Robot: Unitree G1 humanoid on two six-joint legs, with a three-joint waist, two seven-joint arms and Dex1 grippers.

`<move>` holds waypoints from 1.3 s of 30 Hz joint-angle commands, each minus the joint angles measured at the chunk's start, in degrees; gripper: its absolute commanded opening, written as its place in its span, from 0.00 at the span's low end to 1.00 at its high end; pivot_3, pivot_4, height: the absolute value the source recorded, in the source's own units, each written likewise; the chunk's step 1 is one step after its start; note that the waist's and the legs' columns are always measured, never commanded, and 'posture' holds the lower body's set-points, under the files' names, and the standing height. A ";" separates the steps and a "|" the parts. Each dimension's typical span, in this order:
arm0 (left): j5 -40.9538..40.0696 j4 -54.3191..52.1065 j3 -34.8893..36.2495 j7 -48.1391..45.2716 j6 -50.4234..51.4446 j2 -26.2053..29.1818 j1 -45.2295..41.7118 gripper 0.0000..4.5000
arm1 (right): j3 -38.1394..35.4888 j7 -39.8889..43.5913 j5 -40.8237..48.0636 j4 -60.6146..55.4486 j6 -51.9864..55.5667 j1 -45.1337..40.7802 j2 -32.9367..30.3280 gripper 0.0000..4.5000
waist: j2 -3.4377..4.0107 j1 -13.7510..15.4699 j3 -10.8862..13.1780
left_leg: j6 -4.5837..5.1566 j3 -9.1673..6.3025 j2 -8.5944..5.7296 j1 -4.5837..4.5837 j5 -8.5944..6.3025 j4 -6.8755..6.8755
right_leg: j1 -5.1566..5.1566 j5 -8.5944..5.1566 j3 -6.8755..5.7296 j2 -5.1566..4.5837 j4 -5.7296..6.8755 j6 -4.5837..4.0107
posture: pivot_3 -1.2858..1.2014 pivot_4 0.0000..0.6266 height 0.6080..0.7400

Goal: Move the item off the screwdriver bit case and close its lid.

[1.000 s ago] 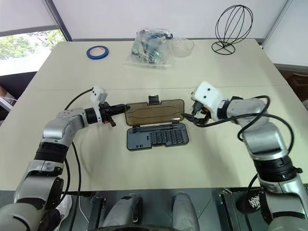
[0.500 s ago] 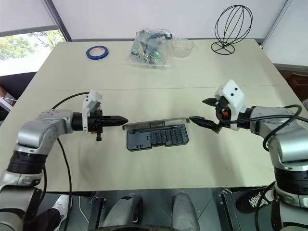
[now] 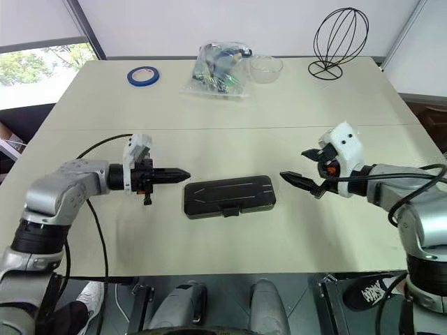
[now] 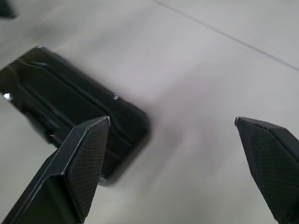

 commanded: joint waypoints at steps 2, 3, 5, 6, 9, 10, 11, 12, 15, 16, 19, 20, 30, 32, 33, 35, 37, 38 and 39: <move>2.98 6.84 -1.47 -0.01 -4.63 -2.07 -5.82 0.00 | -0.09 1.52 5.92 -7.92 1.78 2.59 -0.95 0.60 | 0.00 0.59 0.00 | 0.01 0.02 0.00 0.00 -0.01 0.00 | 0.00 0.00 -0.01 0.00 -0.03 0.00 | 0.52 0.24 0.82; 3.96 8.92 -2.32 -0.47 -5.96 -2.71 -7.02 0.00 | -0.06 1.84 7.02 -9.31 2.09 3.11 -1.32 0.48 | -0.01 0.59 0.00 | 0.01 0.02 -0.01 0.00 -0.01 0.01 | 0.02 0.00 -0.01 0.00 -0.04 0.00 | 0.52 0.24 0.82; 6.71 14.77 -4.57 -1.56 -9.57 -4.57 -9.90 0.00 | -1.06 1.55 11.01 -12.23 4.76 3.79 -1.31 0.23 | -0.01 0.76 0.01 | 0.01 0.04 -0.02 0.00 -0.01 0.02 | 0.05 0.00 -0.01 -0.01 -0.08 0.00 | 0.52 0.24 0.82; 7.71 17.17 -5.27 -2.09 -10.97 -5.28 -11.02 0.00 | -1.45 1.19 12.62 -13.15 5.85 3.88 -1.26 0.11 | -0.01 0.80 0.01 | 0.01 0.04 -0.02 0.00 -0.01 0.03 | 0.07 0.00 -0.02 0.01 -0.09 0.00 | 0.52 0.24 0.82; 11.85 27.52 -7.97 -4.29 -16.87 -8.10 -15.53 0.00 | -2.15 -2.05 19.68 -16.19 11.74 5.05 0.39 0.01 | -0.05 0.82 0.03 | 0.02 0.12 -0.02 -0.01 -0.01 0.04 | 0.10 0.00 -0.06 0.00 -0.10 0.00 | 0.52 0.24 0.82; 13.16 30.86 -8.73 -5.01 -18.81 -9.05 -17.01 0.00 | -2.03 -3.38 21.67 -17.14 13.52 5.74 0.89 0.01 | -0.08 0.82 0.03 | 0.02 0.13 -0.02 -0.01 -0.01 0.04 | 0.10 0.00 -0.06 0.01 -0.12 0.00 | 0.52 0.24 0.82; 14.47 34.91 -9.39 -5.50 -20.81 -10.33 -18.98 0.00 | -0.10 -4.72 21.05 -18.77 14.18 7.21 0.43 0.01 | -0.08 0.84 0.03 | 0.02 0.11 -0.02 -0.01 -0.01 0.05 | 0.13 0.00 -0.11 0.01 -0.12 0.00 | 0.52 0.24 0.82; 15.78 38.73 -9.88 -5.86 -22.83 -11.53 -20.81 0.00 | 2.00 -6.12 20.10 -19.91 14.54 8.33 0.09 0.01 | -0.09 0.84 0.04 | 0.02 0.11 -0.02 -0.01 -0.01 0.05 | 0.12 0.00 -0.12 0.01 -0.12 0.00 | 0.52 0.24 0.82; 19.01 49.29 -10.52 -6.89 -28.40 -15.17 -25.83 0.00 | 6.95 -14.50 18.30 -19.35 19.33 8.54 4.17 0.01 | -0.14 0.59 0.06 | 0.06 0.16 -0.03 -0.02 -0.03 0.08 | 0.12 0.00 -0.12 0.01 -0.11 0.00 | 0.52 0.24 0.82; 19.81 51.82 -10.41 -7.08 -29.87 -15.95 -26.97 0.00 | 7.75 -16.25 18.07 -19.31 19.93 8.25 5.26 0.01 | -0.14 0.55 0.06 | 0.06 0.18 -0.03 -0.03 -0.03 0.10 | 0.11 0.00 -0.12 0.00 -0.09 0.01 | 0.52 0.24 0.82; 21.84 58.35 -10.13 -8.19 -33.91 -18.52 -30.00 0.00 | 10.81 -23.16 15.39 -18.81 21.77 7.86 10.16 0.01 | -0.16 0.38 0.05 | 0.07 0.17 -0.03 -0.02 -0.03 0.09 | 0.06 0.00 -0.12 0.02 -0.03 0.01 | 0.52 0.24 0.82; 22.51 59.99 -10.23 -8.60 -35.25 -19.52 -30.71 0.00 | 11.99 -26.35 13.60 -17.95 22.27 7.75 12.54 0.01 | -0.16 0.40 0.05 | 0.07 0.15 -0.03 -0.02 -0.03 0.09 | 0.06 0.00 -0.12 0.02 0.02 0.01 | 0.52 0.24 0.82; 26.08 64.31 -9.72 -12.19 -40.02 -24.22 -32.15 0.00 | 13.38 -36.24 9.54 -18.34 28.30 7.40 25.31 0.01 | -0.16 0.28 0.05 | 0.08 0.12 -0.04 -0.01 -0.03 0.11 | -0.06 0.00 -0.11 0.03 0.44 0.01 | 0.52 0.24 0.82; 26.62 64.52 -9.58 -12.09 -40.49 -24.60 -32.02 0.00 | 13.20 -36.13 9.80 -18.54 29.31 7.31 26.14 0.01 | -0.16 0.24 0.04 | 0.08 0.11 -0.03 -0.01 -0.03 0.11 | -0.06 0.00 -0.11 0.03 0.46 0.01 | 0.52 0.24 0.82; 26.83 64.52 -9.56 -12.08 -40.71 -24.75 -31.90 0.00 | 13.19 -35.86 10.10 -18.84 29.63 7.31 26.35 0.01 | -0.15 0.23 0.04 | 0.08 0.11 -0.03 0.00 -0.03 0.11 | -0.06 0.00 -0.11 0.03 0.46 0.01 | 0.52 0.24 0.82; 27.28 64.69 -9.51 -11.95 -41.21 -25.08 -31.72 0.00 | 12.93 -35.51 10.49 -18.94 30.36 7.07 27.18 0.01 | -0.15 0.22 0.04 | 0.09 0.10 -0.03 -0.01 -0.04 0.11 | -0.06 0.00 -0.11 0.03 0.47 0.01 | 0.52 0.24 0.82; 27.70 64.70 -9.42 -11.76 -41.61 -25.51 -31.42 0.00 | 12.91 -35.93 10.02 -18.40 30.57 6.70 28.44 0.01 | -0.16 0.23 0.04 | 0.09 0.10 -0.03 0.00 -0.04 0.11 | -0.07 0.00 -0.11 0.03 0.47 0.01 | 0.52 0.24 0.82; 27.83 64.60 -9.37 -11.74 -41.70 -25.65 -31.28 0.00 | 13.13 -36.15 9.66 -18.23 30.52 6.62 28.80 0.01 | -0.16 0.25 0.04 | 0.09 0.09 -0.03 0.00 -0.04 0.11 | -0.07 0.00 -0.11 0.03 0.47 0.01 | 0.52 0.24 0.82; 27.89 64.45 -9.31 -11.88 -41.70 -25.73 -31.16 0.00 | 13.48 -36.37 9.24 -18.09 30.36 6.55 29.04 0.01 | -0.15 0.24 0.04 | 0.09 0.10 -0.04 -0.01 -0.04 0.11 | -0.07 0.00 -0.11 0.03 0.48 0.01 | 0.52 0.24 0.82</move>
